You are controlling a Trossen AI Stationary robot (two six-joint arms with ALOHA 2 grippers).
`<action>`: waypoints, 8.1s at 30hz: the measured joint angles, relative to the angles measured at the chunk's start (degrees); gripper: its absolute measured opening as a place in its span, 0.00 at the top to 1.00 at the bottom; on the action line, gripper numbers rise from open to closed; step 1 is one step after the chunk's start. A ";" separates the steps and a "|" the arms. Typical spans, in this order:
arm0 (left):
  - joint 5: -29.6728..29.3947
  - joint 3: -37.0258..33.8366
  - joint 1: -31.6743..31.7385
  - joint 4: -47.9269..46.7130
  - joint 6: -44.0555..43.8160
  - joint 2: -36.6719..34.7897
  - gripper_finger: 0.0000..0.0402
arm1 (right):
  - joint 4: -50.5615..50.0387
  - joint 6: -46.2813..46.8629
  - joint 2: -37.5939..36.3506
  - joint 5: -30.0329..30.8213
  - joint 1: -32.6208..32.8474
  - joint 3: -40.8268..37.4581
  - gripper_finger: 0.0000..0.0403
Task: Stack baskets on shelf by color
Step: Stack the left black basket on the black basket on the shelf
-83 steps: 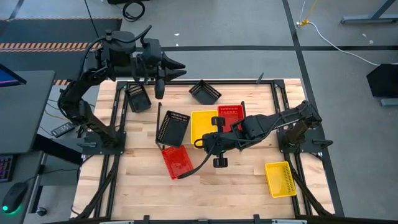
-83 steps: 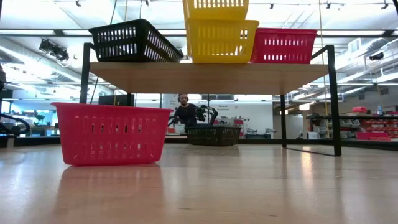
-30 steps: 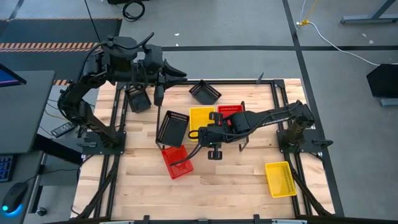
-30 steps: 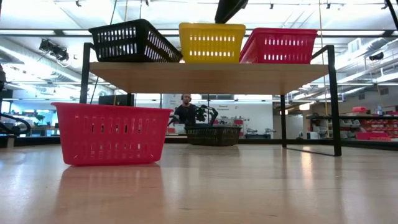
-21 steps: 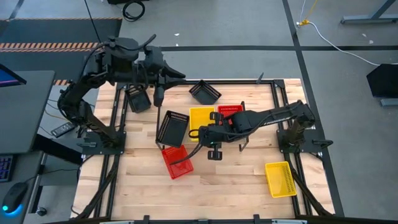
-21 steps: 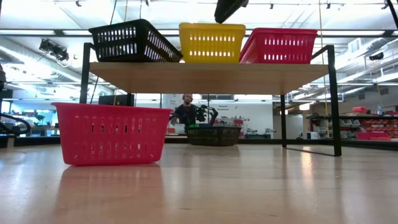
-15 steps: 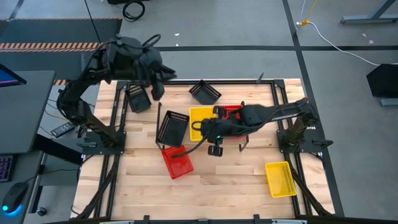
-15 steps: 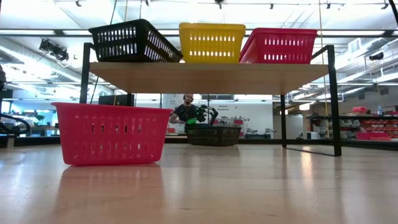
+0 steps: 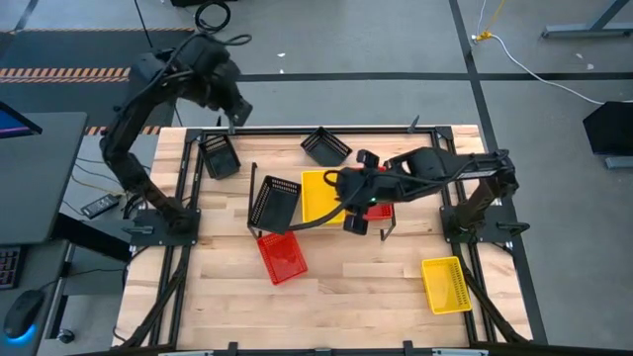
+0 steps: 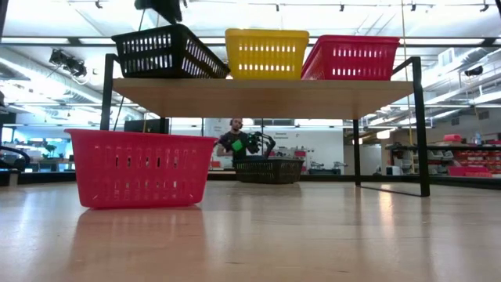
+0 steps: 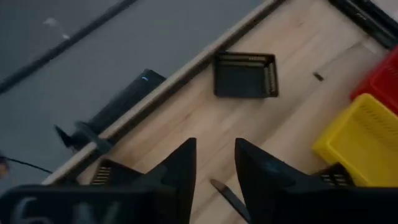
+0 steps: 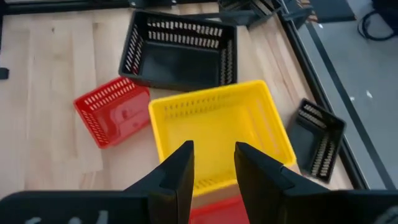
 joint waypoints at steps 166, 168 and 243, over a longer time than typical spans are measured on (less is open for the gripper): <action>-9.82 -15.42 -52.78 0.32 -3.00 1.82 0.96 | -16.17 2.32 -15.63 2.37 -6.32 -3.63 0.70; -9.22 -15.42 -52.77 0.30 -3.17 1.53 0.96 | -16.17 2.32 -15.63 2.06 -6.32 -3.63 0.70; -11.43 -28.54 -53.58 0.34 4.47 -8.04 0.93 | -16.17 5.80 -15.65 2.08 -9.75 -3.63 0.70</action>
